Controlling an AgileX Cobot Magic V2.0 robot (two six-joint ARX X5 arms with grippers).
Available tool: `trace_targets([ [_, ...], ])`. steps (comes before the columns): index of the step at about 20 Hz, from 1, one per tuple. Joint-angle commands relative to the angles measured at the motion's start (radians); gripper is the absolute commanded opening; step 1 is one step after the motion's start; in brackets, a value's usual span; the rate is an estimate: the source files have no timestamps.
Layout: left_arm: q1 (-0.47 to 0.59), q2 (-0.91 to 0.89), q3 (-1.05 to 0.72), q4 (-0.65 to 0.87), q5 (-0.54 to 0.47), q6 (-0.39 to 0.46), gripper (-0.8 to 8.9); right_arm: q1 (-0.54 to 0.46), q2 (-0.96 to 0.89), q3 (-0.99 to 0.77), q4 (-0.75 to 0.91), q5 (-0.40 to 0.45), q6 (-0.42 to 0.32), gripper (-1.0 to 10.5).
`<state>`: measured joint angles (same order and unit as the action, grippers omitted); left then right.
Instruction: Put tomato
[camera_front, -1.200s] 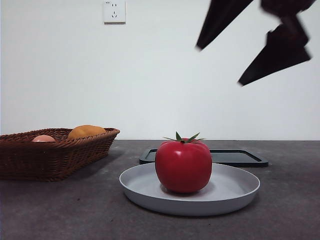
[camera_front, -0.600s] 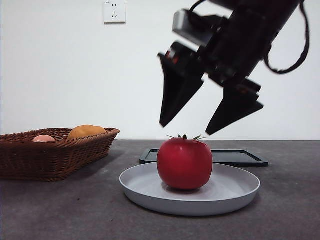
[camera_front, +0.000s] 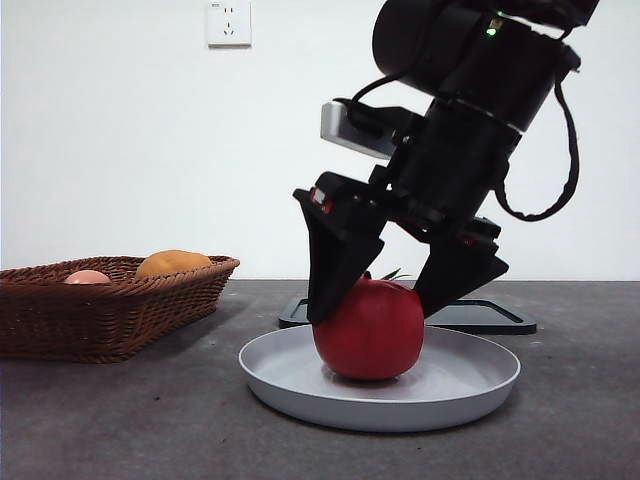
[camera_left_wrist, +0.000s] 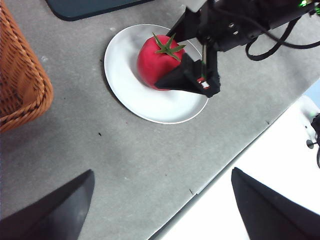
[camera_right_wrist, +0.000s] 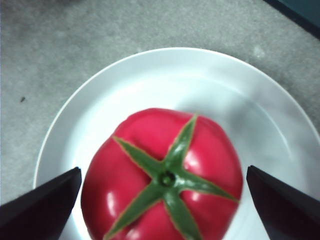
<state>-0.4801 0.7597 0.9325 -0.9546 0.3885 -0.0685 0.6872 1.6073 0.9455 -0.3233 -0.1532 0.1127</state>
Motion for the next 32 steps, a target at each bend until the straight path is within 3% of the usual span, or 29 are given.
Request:
trace_targets([
  [1, -0.005, 0.005, 0.016, 0.006, 0.002, 0.007, 4.37, 0.011, 0.033, 0.018, 0.010, 0.003, 0.016, 6.0],
  [3, -0.005, 0.005, 0.016, 0.006, 0.002, 0.007, 4.37, 0.011, 0.034, 0.018, 0.010, 0.005, 0.021, 5.1],
  [5, -0.005, 0.005, 0.016, 0.006, 0.002, 0.007, 4.37, 0.011, 0.034, 0.018, 0.009, 0.005, 0.022, 3.6],
  [7, -0.005, 0.005, 0.016, 0.006, 0.002, 0.007, 4.37, 0.011, 0.034, 0.018, 0.011, 0.003, 0.022, 3.0],
  [14, -0.005, 0.005, 0.016, 0.006, 0.002, 0.007, 4.37, 0.000, -0.014, 0.125, -0.049, -0.002, 0.012, 3.0],
  [20, -0.005, 0.005, 0.016, 0.006, 0.002, 0.007, 4.37, -0.142, -0.004, 0.336, -0.089, 0.038, -0.024, 3.0],
  [25, -0.005, 0.005, 0.016, 0.006, 0.002, 0.007, 4.37, -0.303, 0.123, 0.459, -0.039, 0.014, -0.039, 3.1],
  [32, -0.005, 0.005, 0.016, 0.005, 0.002, 0.007, 4.37, -0.338, 0.350, 0.469, 0.111, 0.015, -0.050, 3.3],
])
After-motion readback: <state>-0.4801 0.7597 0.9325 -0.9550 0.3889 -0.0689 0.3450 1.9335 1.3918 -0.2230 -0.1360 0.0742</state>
